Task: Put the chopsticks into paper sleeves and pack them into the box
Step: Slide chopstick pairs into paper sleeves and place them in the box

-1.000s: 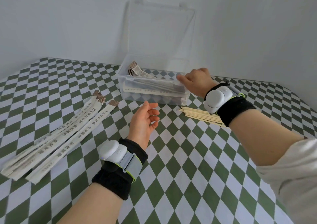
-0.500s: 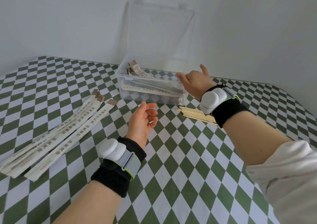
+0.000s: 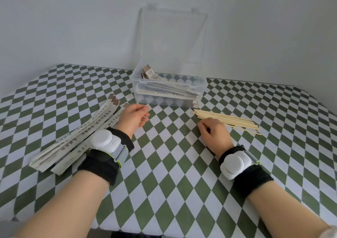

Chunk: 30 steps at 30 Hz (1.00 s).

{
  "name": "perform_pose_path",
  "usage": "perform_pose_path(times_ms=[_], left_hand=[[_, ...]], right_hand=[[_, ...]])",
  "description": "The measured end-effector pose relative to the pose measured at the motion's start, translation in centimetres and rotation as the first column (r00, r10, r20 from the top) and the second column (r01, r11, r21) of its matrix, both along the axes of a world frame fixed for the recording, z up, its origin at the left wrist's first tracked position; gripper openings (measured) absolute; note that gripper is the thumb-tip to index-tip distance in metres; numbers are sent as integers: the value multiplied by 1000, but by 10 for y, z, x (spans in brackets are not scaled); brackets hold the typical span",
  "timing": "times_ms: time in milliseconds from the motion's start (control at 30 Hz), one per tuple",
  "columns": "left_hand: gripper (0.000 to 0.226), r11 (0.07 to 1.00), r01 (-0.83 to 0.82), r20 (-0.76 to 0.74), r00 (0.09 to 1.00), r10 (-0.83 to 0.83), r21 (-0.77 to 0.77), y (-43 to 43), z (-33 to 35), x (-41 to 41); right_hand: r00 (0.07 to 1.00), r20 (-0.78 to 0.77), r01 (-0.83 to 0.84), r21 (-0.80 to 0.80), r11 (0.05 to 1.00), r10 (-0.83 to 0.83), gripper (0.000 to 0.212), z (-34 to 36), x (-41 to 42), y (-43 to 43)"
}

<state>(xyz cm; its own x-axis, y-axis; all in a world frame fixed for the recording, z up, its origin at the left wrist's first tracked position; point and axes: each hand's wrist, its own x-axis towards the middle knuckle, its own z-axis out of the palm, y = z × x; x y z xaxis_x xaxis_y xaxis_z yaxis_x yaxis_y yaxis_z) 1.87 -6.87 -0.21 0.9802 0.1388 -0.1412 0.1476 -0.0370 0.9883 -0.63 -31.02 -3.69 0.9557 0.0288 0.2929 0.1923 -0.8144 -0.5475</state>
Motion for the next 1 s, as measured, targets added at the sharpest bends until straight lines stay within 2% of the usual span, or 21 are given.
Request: perform_pose_path(times_ms=[33,67,100,167,200,267,367,567,733,867,933,967,1000], left_hand=[[8,980,-2,29,1000,-4,200,14,1,3],[11,903,-6,42,999,-13,430,29,1,4],[17,772,2,24,999,-22,635,43,0,5],[28,519,58,-68,998,0,853,66,-2,5],[34,440,97,-119,993,21,893,74,-3,3],[43,366,154,-190,980,63,918,81,-3,-1],[46,358,155,-196,977,81,921,81,-4,-4],[32,345,168,-198,979,54,924,76,-1,-1],[23,432,197,-207,978,-24,880,63,15,-1],[5,660,242,-189,970,-151,711,44,45,-5],[5,842,225,-125,974,-187,490,33,54,-5],[7,937,203,-84,979,-186,283,26,55,-4],[9,982,183,-59,982,-181,34,20,53,-3]], right_hand=[[1000,2,-2,-8,1000,2,22,-3,1,-1],[1000,2,-11,-15,1000,11,22,-4,0,0],[1000,2,-19,-23,1000,19,22,-4,1,-1],[1000,0,-30,-40,999,30,22,-3,2,-2],[999,3,-34,-47,998,35,22,-3,3,-2],[999,8,-44,-54,998,44,22,-3,3,-2],[999,7,-43,-40,998,43,22,-3,3,-2],[999,-4,-48,-18,999,48,23,0,0,-1],[998,-1,-56,10,998,56,23,2,-2,0],[998,-13,-66,38,997,67,23,1,-1,-1],[997,-9,-75,54,996,76,23,1,0,-1],[996,-13,-84,62,995,85,23,1,-1,-1],[995,-23,-96,72,993,98,23,2,-1,-1]])
